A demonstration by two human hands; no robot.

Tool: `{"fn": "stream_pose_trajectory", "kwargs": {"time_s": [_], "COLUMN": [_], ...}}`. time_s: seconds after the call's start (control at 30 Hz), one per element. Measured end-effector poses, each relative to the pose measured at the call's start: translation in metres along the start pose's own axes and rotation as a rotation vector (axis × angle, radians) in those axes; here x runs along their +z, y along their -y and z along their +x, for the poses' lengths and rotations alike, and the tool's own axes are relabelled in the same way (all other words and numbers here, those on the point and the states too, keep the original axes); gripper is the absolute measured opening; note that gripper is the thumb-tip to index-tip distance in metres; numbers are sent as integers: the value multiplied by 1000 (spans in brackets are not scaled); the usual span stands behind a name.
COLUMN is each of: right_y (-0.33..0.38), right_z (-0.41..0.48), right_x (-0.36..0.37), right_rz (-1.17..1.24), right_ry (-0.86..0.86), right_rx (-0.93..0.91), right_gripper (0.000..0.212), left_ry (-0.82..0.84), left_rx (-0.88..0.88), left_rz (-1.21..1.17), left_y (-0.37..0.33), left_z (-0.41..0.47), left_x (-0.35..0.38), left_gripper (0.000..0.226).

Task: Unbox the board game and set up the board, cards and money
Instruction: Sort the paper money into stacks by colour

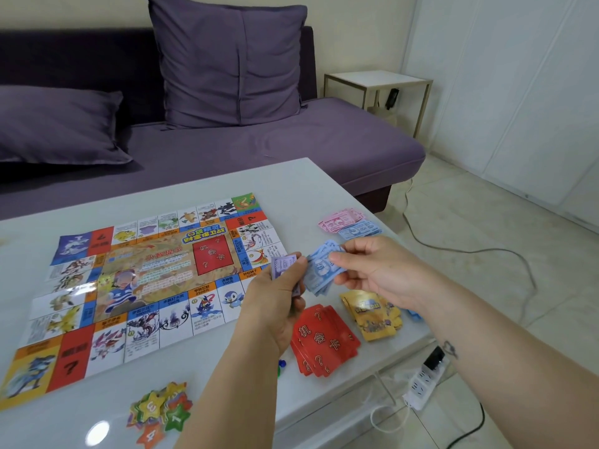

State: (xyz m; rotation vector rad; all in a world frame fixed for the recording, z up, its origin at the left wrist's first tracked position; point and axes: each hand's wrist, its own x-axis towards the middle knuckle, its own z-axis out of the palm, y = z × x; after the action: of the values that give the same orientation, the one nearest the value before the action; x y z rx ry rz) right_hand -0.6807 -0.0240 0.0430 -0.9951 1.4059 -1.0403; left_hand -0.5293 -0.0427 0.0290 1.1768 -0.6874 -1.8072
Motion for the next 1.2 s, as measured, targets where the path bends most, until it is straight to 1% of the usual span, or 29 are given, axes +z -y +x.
{"fn": "stream_pose_trajectory", "kwargs": {"time_s": [0.17,0.23,0.27,0.33,0.4,0.43,0.47,0.53,0.6,0.73,0.8,0.87,0.97,1.03,1.1,1.13,1.2], "right_y": [-2,1,5,11,13,14,13,11,9,-1,-7,-10,-8,-3,4,7,10], "right_z": [1,4,9,27,49,59,68,83,94,108,111,110,102,90,73,63,35], "right_x": [1,-2,-6,-20,-36,-42,-47,-53,-56,-65,-69,-71,-72,-68,-56,-46,-24], "right_rz": [-172,-182,-166,-179,-332,-395,-434,-479,-519,-631,-702,-775,-862,-805,-690,-637,-546], "right_ry": [-24,-73,-130,-304,-461,-502,-526,-555,-571,-569,-585,-609,-668,-681,-632,-584,-435], "right_rx": [-105,-141,-156,-178,-185,-179,-163,-104,-66,-10,27,44,28,-44,-148,-197,-250], "right_gripper": [5,8,11,15,10,7,9,27,39,31,31,33,38,38,32,25,14], "left_ry": [0,-3,-7,-26,-46,-51,-53,-49,-43,-49,-41,-33,-10,13,43,55,76], "left_rx": [1,-9,-13,-25,-42,-49,-53,-55,-52,-48,-52,-59,-70,-100,-145,-162,-166], "left_rz": [-16,-57,-80,-133,-188,-207,-215,-219,-234,-260,-263,-259,-262,-290,-328,-328,-304], "left_y": [1,0,-1,-5,-9,-10,-11,-13,-15,-16,-16,-15,-14,-14,-14,-13,-10], "left_z": [3,4,6,9,15,17,19,23,27,34,34,33,30,27,21,19,13], "left_x": [0,0,-1,-2,-4,-5,-5,-6,-6,-6,-5,-3,-3,-3,-3,-2,0], "left_gripper": [6,7,9,13,18,18,16,10,5,3,4,9,22,26,25,25,28]}}
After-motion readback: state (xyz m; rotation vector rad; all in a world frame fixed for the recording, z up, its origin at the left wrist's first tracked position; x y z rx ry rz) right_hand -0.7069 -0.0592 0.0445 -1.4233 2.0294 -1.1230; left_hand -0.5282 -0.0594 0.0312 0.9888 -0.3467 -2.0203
